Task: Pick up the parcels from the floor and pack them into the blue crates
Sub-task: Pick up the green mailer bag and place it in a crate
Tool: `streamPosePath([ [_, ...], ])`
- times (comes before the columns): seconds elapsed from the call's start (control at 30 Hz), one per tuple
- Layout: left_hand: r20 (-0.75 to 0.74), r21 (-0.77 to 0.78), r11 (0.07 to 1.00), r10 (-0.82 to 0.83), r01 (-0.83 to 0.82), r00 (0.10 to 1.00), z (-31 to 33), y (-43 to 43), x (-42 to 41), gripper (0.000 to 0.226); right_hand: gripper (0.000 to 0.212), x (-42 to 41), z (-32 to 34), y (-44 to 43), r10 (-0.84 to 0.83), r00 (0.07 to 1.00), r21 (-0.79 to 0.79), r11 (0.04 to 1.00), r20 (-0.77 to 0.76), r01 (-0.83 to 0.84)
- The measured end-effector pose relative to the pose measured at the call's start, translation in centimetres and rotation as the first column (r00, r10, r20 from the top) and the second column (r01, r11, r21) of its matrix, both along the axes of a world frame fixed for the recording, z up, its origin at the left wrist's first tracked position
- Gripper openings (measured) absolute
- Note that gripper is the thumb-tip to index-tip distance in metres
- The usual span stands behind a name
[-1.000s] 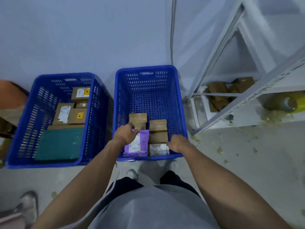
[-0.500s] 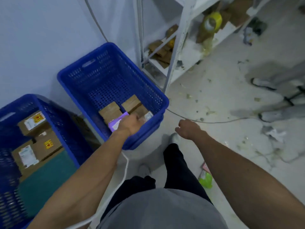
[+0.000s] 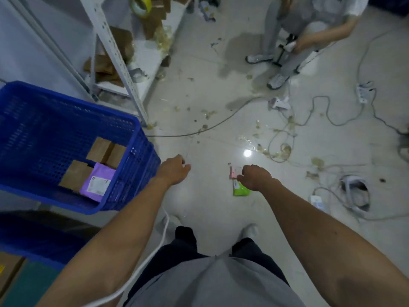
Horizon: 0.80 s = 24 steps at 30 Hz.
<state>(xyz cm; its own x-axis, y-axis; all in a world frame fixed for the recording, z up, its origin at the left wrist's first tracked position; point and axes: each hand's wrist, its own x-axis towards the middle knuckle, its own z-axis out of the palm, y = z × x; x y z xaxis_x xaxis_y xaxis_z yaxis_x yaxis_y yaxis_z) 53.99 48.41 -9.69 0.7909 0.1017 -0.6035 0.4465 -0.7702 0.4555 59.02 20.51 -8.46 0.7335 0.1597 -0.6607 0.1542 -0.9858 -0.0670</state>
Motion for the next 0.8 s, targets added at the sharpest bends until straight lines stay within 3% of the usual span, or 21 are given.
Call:
streamPosePath([
  [0.2,-0.019,0.04,0.99,-0.134,0.135,0.991,-0.8,-10.5,0.0,0.048,0.043,-2.8,-1.2,-11.6,-0.107,0.994,-0.028,0.994,-0.011,0.106],
  [0.47,-0.076,0.085,0.984,-0.15,0.157,0.986,-2.8,-25.1,-4.5,0.037,0.043,-6.1,-3.5,-25.6,-0.139,0.987,-0.005,0.99,-0.081,0.139],
  [0.8,-0.178,0.059,0.979,-0.181,0.194,0.967,-11.1,-35.3,-2.7,0.03,0.037,-4.9,-12.9,-34.3,-0.223,0.952,0.036,0.971,-0.208,0.235],
])
